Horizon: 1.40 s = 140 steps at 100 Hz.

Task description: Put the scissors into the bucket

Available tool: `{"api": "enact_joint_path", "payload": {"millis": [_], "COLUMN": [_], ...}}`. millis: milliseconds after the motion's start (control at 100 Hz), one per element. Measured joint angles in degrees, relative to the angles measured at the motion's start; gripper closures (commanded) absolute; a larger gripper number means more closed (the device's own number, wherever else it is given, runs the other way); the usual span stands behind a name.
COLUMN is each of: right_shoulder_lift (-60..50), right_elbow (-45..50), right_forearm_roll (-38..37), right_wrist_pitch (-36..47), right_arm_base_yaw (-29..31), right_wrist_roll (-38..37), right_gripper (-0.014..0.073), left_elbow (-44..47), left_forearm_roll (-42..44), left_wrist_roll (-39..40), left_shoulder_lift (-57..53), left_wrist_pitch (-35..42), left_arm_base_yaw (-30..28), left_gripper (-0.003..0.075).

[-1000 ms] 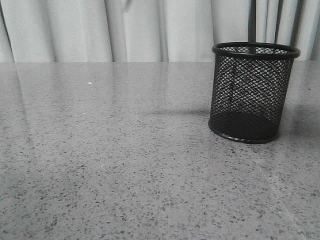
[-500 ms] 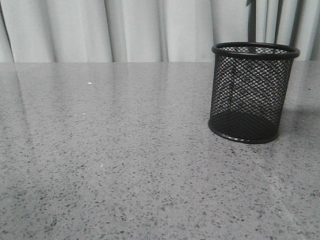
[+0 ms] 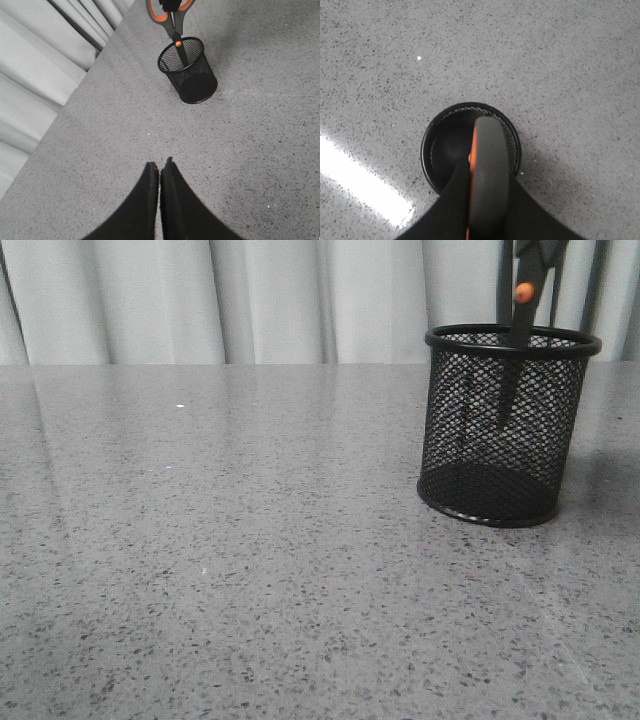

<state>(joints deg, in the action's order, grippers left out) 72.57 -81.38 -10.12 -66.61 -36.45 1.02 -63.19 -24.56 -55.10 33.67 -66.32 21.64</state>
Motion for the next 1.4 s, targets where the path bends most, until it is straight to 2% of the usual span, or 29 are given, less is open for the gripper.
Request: {"api": "enact_joint_path", "payload": {"millis": [120,190,240,360,410,500,730,800,870,1000,1070,1180,1270,1400], "right_shoulder_lift": [2.4,4.1,5.0,6.1,6.3,6.3,6.3,6.3,6.3,6.3,6.3,5.8,3.9,0.4], "right_elbow": [0.1,0.2,0.2,0.2,0.2,0.2,-6.0,-8.8,-11.2,-13.4,-13.4,-11.9,-7.2,3.2], "right_forearm_roll": [0.0,0.0,0.0,-0.1,-0.1,-0.3,-2.2,-2.4,-2.5,-2.5,-2.5,-2.8,-4.5,-10.4], "right_wrist_pitch": [1.3,2.1,2.4,3.2,3.6,4.3,4.3,4.3,4.3,4.5,4.5,8.4,16.9,35.0], "right_arm_base_yaw": [0.0,0.0,0.0,0.0,0.0,0.0,0.0,0.0,0.0,-0.7,-1.9,-6.1,-11.6,-19.0], "right_wrist_roll": [0.0,0.0,-0.4,-1.0,-1.0,-1.0,-1.0,-1.0,-1.0,-1.0,-1.0,-1.0,-1.0,-3.6], "right_gripper": [0.0663,0.0627,0.0559,0.0298,0.0215,0.0152,0.0154,0.0201,0.033,0.0676,0.0642,0.0643,0.0643,0.0643], "left_elbow": [0.0,0.0,0.0,0.1,0.4,2.2,11.9,15.5,19.1,24.7,27.0,30.0,31.9,32.8], "left_forearm_roll": [-0.1,-0.1,-0.1,0.4,1.2,3.1,4.5,4.6,4.8,7.4,9.6,12.0,12.9,12.9], "left_wrist_roll": [0.0,0.0,0.1,2.9,5.6,10.0,17.3,19.5,22.6,29.5,32.8,35.3,35.9,36.1], "left_shoulder_lift": [0.0,0.0,-0.1,-1.4,-3.0,-6.4,-19.9,-24.2,-28.3,-34.0,-34.1,-34.1,-34.1,-34.1], "left_wrist_pitch": [-0.1,-0.1,-0.1,1.4,3.9,8.5,18.3,21.2,25.2,30.9,32.1,32.1,32.1,30.8], "left_arm_base_yaw": [0.0,0.0,0.0,0.0,0.0,0.0,0.0,0.0,0.0,0.0,0.0,0.0,0.0,0.0], "left_gripper": [0.074,0.074,0.074,0.074,0.074,0.074,0.074,0.074,0.074,0.074,0.074,0.074,0.074,0.074]}}
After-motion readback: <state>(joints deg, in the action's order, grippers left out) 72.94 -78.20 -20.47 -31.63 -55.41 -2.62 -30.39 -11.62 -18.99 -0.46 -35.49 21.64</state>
